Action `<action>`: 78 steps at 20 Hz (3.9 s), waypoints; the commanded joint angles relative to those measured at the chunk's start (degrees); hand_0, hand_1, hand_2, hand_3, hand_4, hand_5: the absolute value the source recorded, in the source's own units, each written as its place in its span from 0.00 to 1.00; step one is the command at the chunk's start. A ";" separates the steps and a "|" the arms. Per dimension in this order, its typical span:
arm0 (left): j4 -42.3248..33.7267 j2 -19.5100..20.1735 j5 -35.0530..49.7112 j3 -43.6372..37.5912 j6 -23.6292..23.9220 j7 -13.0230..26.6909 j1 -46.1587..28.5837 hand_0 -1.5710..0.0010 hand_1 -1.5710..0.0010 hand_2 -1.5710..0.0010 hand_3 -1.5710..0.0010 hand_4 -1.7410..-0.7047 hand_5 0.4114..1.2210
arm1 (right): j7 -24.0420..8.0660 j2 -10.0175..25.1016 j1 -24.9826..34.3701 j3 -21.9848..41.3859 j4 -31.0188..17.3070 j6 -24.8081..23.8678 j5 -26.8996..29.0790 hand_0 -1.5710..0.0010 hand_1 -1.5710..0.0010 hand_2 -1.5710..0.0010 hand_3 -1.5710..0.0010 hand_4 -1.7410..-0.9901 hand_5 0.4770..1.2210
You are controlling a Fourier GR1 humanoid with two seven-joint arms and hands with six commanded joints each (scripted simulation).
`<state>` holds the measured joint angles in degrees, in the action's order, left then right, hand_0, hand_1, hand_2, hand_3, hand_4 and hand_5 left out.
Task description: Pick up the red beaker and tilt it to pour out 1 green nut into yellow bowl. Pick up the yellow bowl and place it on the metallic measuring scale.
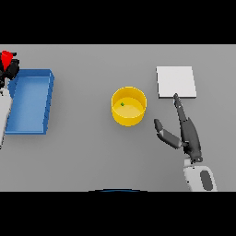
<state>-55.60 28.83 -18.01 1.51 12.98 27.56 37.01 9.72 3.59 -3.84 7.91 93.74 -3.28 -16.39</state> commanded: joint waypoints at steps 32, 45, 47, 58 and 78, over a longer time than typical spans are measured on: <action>-13.03 0.29 -1.52 5.04 -4.38 0.42 -11.76 0.98 0.99 0.99 0.99 0.96 0.31 | -5.79 12.92 10.86 6.11 -1.66 10.42 -10.54 1.00 1.00 1.00 1.00 0.86 0.27; -12.43 0.75 -1.56 5.31 -4.94 1.05 -11.87 1.00 1.00 1.00 1.00 0.96 0.36 | 2.91 22.72 33.95 24.34 -15.85 22.56 -30.74 1.00 1.00 1.00 1.00 0.70 0.31; -12.63 0.86 -1.50 5.27 -4.97 1.06 -11.98 1.00 1.00 1.00 1.00 0.96 0.37 | 3.28 21.87 35.90 26.03 -18.00 23.80 -31.74 1.00 1.00 1.00 1.00 0.70 0.32; -13.13 1.47 -1.26 4.89 -4.90 0.55 -12.78 1.00 1.00 1.00 1.00 0.96 0.35 | 4.20 17.92 43.86 31.41 -27.50 28.28 -34.68 1.00 1.00 1.00 1.00 0.64 0.35; -11.95 2.54 -1.42 4.48 -5.25 -0.40 -12.15 1.00 1.00 1.00 1.00 0.96 0.35 | 2.22 15.94 45.73 31.89 -32.30 36.11 -31.79 0.12 0.12 0.21 0.23 0.10 0.93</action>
<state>-67.55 31.37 -19.44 6.00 7.75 27.16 24.87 12.10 19.52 41.94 39.78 61.47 32.73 -48.09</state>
